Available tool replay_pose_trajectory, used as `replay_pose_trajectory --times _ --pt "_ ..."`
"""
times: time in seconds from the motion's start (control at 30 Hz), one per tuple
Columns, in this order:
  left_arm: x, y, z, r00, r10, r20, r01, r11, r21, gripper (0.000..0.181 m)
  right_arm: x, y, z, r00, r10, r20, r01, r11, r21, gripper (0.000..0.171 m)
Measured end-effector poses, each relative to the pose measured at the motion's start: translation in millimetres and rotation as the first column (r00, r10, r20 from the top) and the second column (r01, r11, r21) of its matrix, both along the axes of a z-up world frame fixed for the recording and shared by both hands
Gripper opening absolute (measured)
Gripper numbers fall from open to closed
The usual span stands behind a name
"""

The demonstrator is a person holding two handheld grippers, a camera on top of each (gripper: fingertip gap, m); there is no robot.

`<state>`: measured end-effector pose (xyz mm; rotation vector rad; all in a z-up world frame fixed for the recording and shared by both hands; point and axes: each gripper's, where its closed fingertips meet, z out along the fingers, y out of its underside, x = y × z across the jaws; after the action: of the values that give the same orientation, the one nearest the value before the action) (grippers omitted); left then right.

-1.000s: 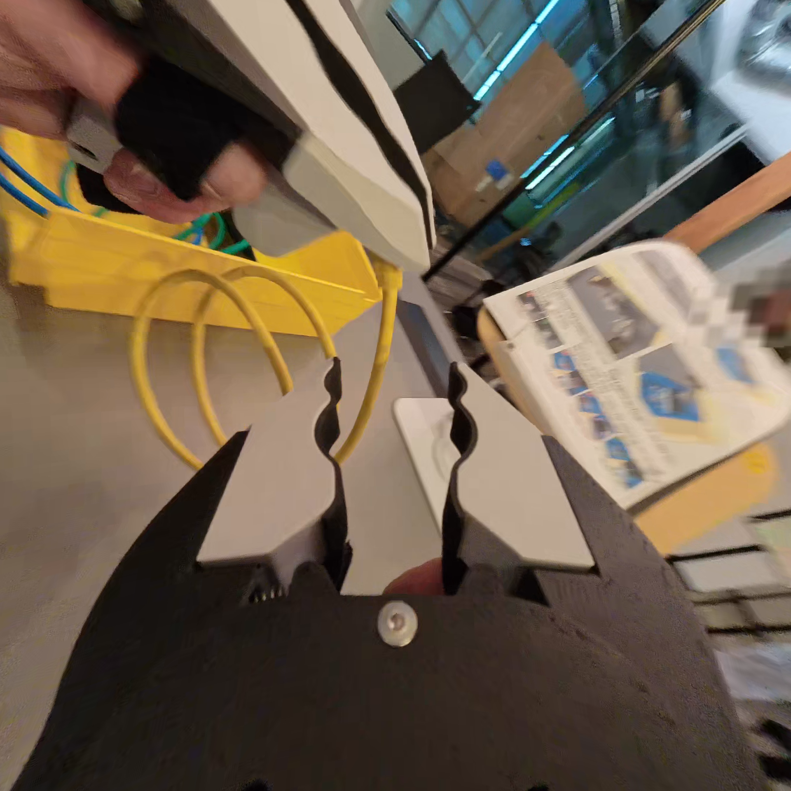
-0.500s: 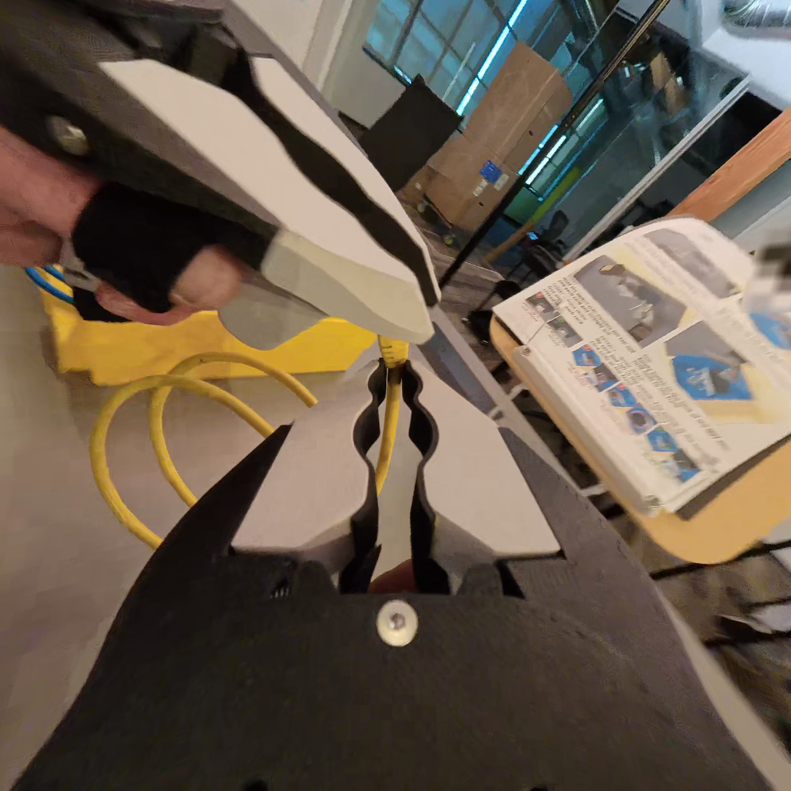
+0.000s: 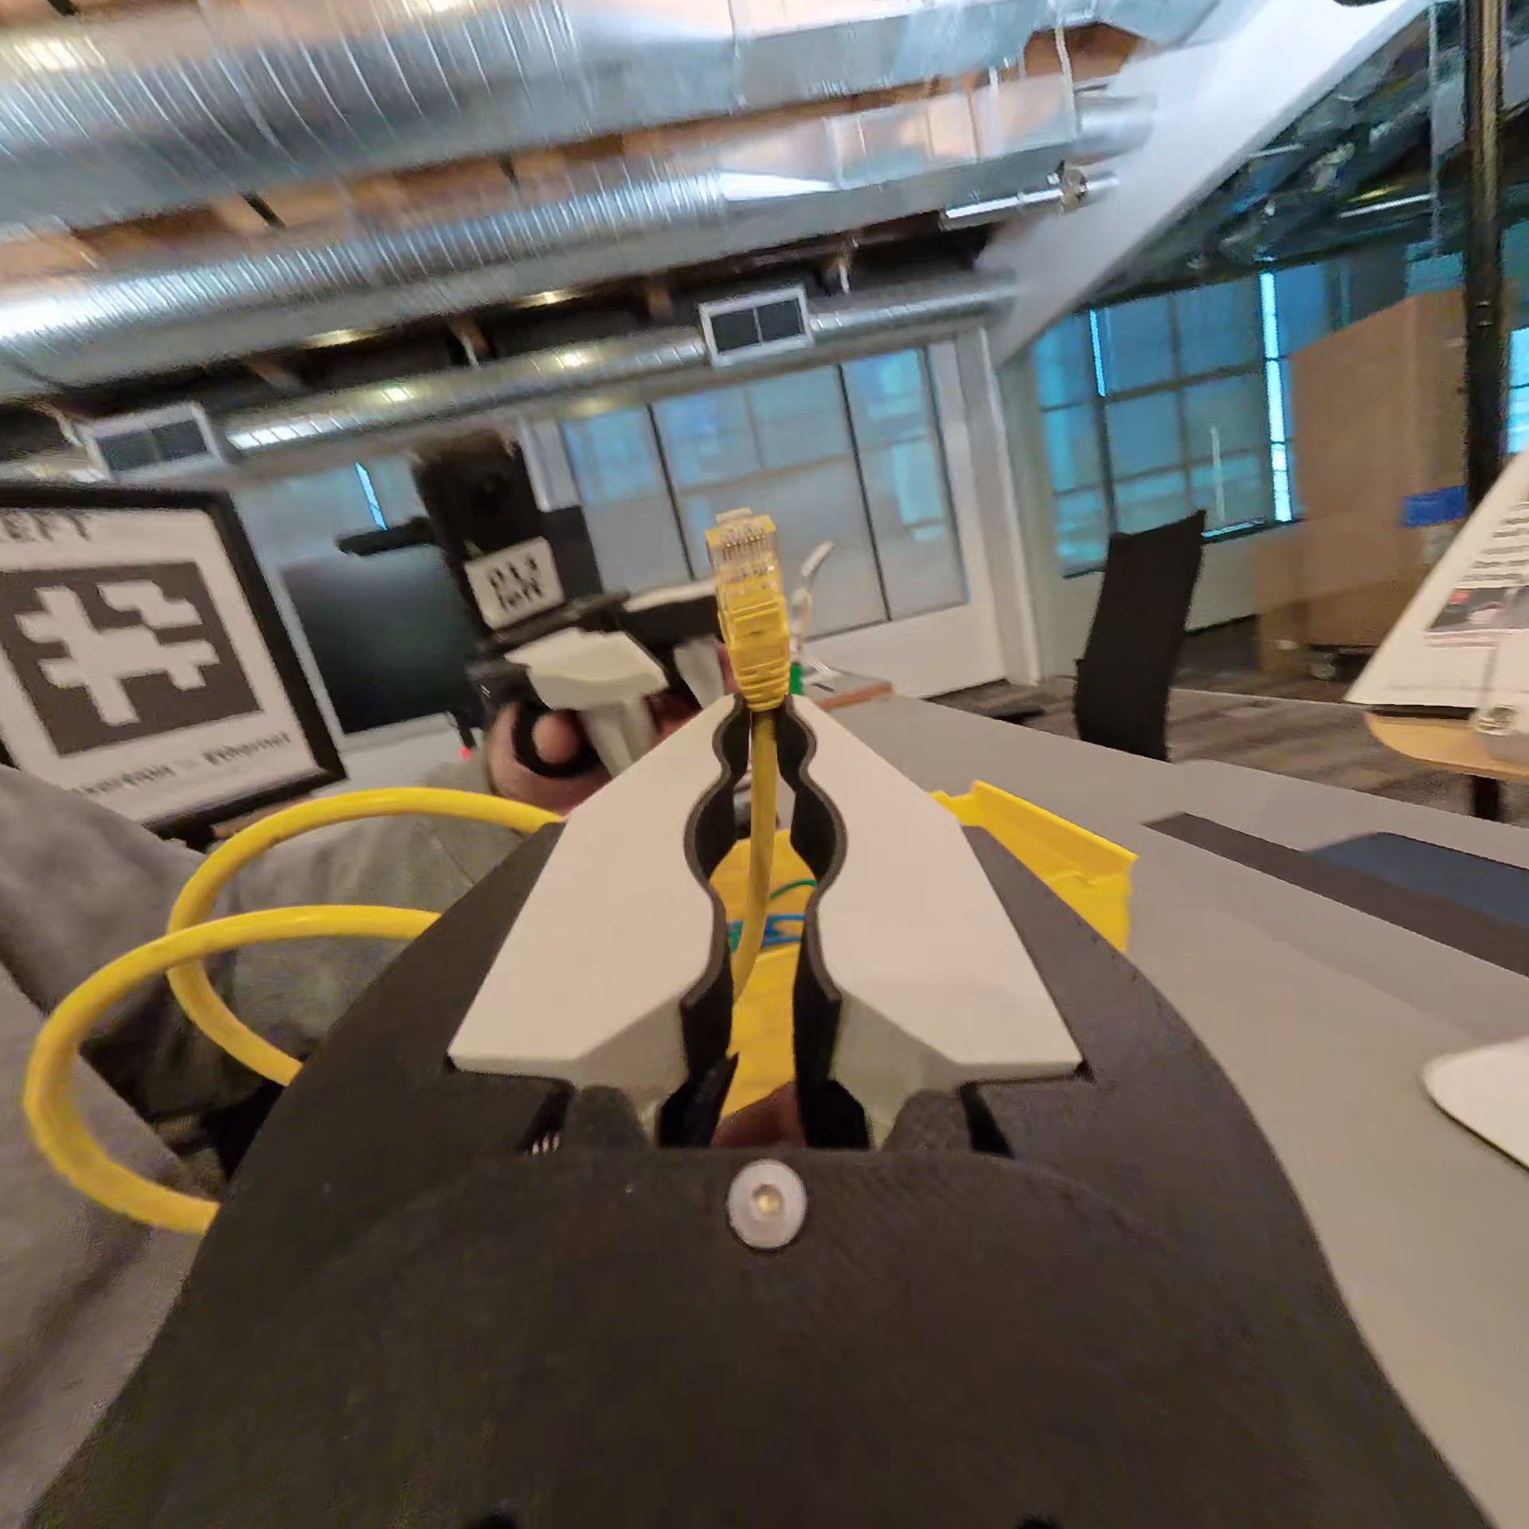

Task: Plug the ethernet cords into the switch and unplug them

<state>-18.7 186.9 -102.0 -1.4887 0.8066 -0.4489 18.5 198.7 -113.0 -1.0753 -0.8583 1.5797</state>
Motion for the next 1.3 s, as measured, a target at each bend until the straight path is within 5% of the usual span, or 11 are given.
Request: replay_pose_trajectory --times 0.2,0.37,0.43,0.47,0.53,0.67,0.87,1.13,1.3 --pt "38.9 -3.6 -40.6 0.987 -0.160 0.023 0.162 0.980 -0.117 0.049 -1.9 -10.0 11.9 0.995 0.061 -0.084 -0.065 0.997 -0.041 0.003" --pt "52.2 0.6 -57.3 0.985 -0.157 0.070 0.166 0.973 -0.161 0.005 -9.8 -17.6 5.9 0.993 0.089 -0.079 -0.093 0.995 -0.046 0.003" --pt "49.0 2.4 -62.1 0.986 -0.142 0.084 0.157 0.964 -0.213 0.004 -11.6 -15.0 0.9 0.996 0.080 -0.048 -0.082 0.995 -0.049 0.004" --pt "45.1 4.6 -64.5 0.990 -0.126 0.070 0.139 0.963 -0.232 0.005 -12.3 -11.2 -3.1 0.998 0.055 -0.015 -0.056 0.998 -0.041 0.008" --pt "35.1 8.8 -67.6 0.996 -0.088 0.017 0.090 0.964 -0.249 0.004 -9.1 -1.4 -7.3 0.999 0.001 0.043 0.000 1.000 -0.024 0.056" --pt "21.7 5.9 -77.8 0.985 -0.082 -0.152 0.031 0.949 -0.315 0.004 5.1 4.2 -14.8 0.962 -0.154 0.225 0.094 0.962 0.255 0.052" --pt "14.2 -0.3 -90.5 0.936 -0.085 -0.342 -0.037 0.942 -0.335 0.004 10.0 0.5 -20.3 0.882 -0.250 0.400 0.035 0.880 0.473 0.031" --pt "15.3 -6.8 -89.7 0.929 -0.127 -0.347 0.000 0.939 -0.343 0.005 6.3 -16.7 -32.7 0.882 -0.145 0.449 -0.093 0.880 0.467 0.009" --pt "18.3 -6.0 -69.8 0.952 -0.136 -0.275 0.067 0.967 -0.247 0.021 8.3 -14.1 -22.9 0.939 -0.013 0.343 -0.094 0.951 0.294 0.010"
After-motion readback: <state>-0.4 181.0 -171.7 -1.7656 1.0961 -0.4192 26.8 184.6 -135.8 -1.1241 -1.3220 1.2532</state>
